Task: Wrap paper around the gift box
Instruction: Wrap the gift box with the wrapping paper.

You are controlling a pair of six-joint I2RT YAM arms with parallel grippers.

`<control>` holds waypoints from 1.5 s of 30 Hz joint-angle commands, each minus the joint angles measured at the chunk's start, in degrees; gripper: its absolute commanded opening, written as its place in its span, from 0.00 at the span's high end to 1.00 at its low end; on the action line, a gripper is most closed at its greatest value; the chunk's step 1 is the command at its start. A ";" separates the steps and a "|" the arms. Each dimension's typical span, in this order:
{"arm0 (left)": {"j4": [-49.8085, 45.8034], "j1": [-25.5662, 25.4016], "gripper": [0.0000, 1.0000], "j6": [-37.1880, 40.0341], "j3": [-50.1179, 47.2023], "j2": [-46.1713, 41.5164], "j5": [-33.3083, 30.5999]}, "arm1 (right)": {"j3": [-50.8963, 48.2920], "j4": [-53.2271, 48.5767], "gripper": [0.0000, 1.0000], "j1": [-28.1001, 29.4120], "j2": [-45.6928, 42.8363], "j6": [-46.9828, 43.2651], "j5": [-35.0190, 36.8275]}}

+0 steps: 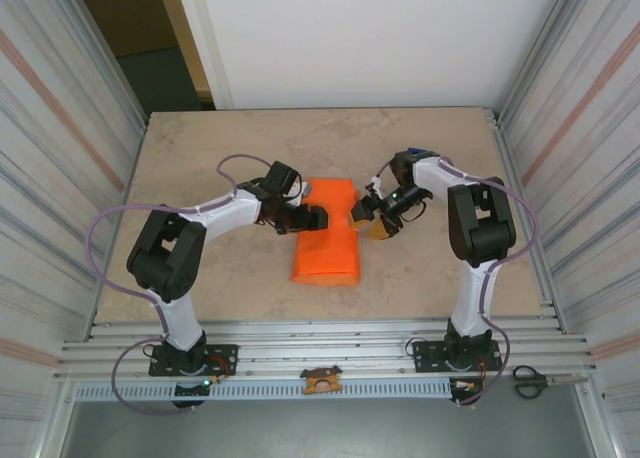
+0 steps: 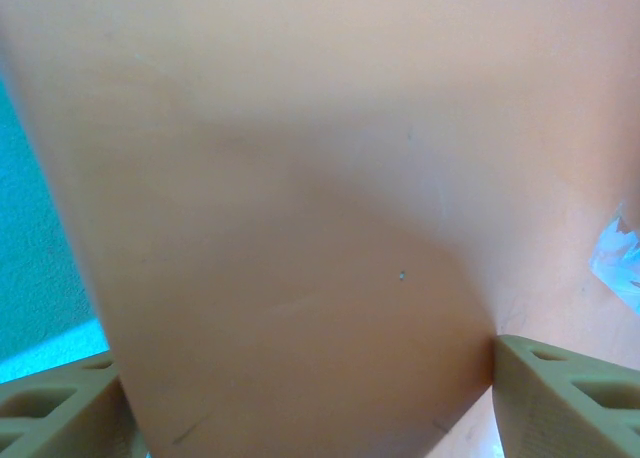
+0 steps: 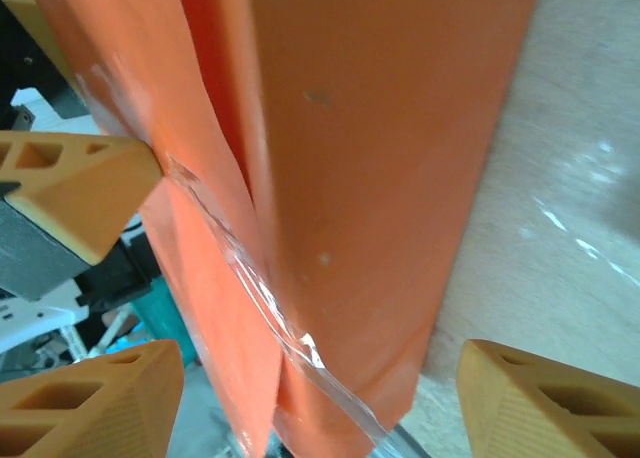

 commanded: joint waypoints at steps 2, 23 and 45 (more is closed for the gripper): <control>-5.44 -2.73 0.19 2.70 -4.13 6.74 -3.95 | -5.04 6.62 0.31 -3.74 -9.49 6.62 3.24; -5.65 -2.71 0.20 2.75 -4.09 6.99 -3.84 | -12.66 18.91 1.00 0.44 -6.33 14.37 -1.06; -5.69 -2.81 0.20 2.81 -4.08 7.01 -3.57 | -11.06 16.98 1.00 1.34 -8.18 14.61 2.25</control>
